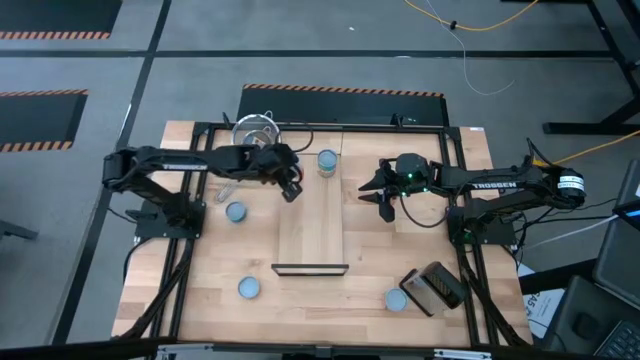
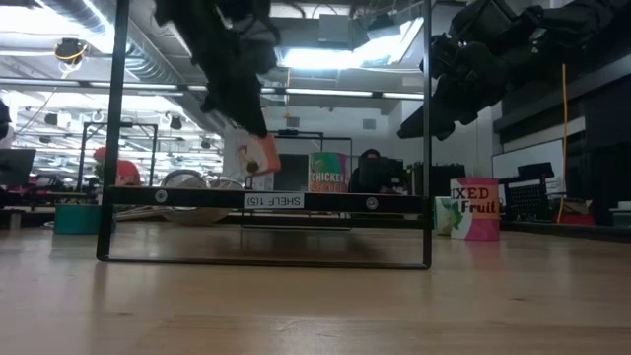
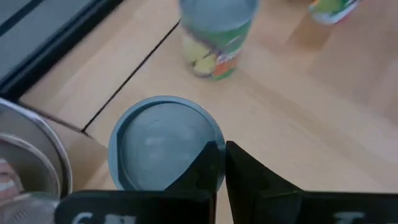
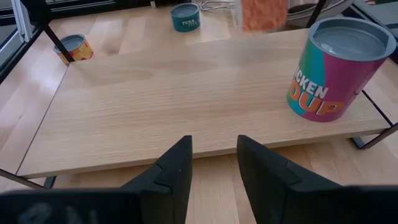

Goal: Pick and place cans onto a shelf
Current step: Put the canned saucy os on the shelf

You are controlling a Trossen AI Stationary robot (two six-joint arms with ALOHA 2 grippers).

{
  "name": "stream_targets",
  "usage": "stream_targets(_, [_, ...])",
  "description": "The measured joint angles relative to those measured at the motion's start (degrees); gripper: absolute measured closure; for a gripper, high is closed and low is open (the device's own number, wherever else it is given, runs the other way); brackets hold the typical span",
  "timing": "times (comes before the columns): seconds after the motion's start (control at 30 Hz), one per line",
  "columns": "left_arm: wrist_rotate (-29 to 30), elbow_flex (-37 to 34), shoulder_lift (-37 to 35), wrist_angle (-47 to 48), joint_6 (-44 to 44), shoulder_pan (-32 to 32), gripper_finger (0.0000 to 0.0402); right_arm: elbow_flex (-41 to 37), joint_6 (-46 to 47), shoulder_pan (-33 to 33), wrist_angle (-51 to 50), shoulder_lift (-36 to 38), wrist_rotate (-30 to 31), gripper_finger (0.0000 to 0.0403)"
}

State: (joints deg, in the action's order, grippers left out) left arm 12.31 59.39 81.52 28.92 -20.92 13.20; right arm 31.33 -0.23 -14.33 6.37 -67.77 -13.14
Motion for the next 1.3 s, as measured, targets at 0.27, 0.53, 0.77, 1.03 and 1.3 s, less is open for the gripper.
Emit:
stream_targets(0.27, [-0.85,-0.01,5.49,-2.66,-0.12,3.52,0.0392,0.02,-0.13,0.0,0.26,0.0,0.01,0.0271])
stream_targets(0.53, [-5.3,-0.01,7.41,-4.94,-2.95,7.42,0.0392,0.02,-0.22,0.02,0.74,0.0,0.0,0.0271])
stream_targets(0.77, [-6.0,-0.01,7.36,-6.05,-3.0,8.34,0.038,0.02,-0.24,0.02,0.74,0.0,0.0,0.0271])
stream_targets(1.03, [-6.05,-0.04,7.36,-6.05,-3.02,8.29,0.0359,0.02,-0.46,0.0,0.72,0.0,0.02,0.0271])
stream_targets(1.3, [-5.85,-0.08,7.36,-7.16,-2.3,8.27,0.0357,0.02,-0.46,0.0,0.72,0.0,0.0,0.0271])
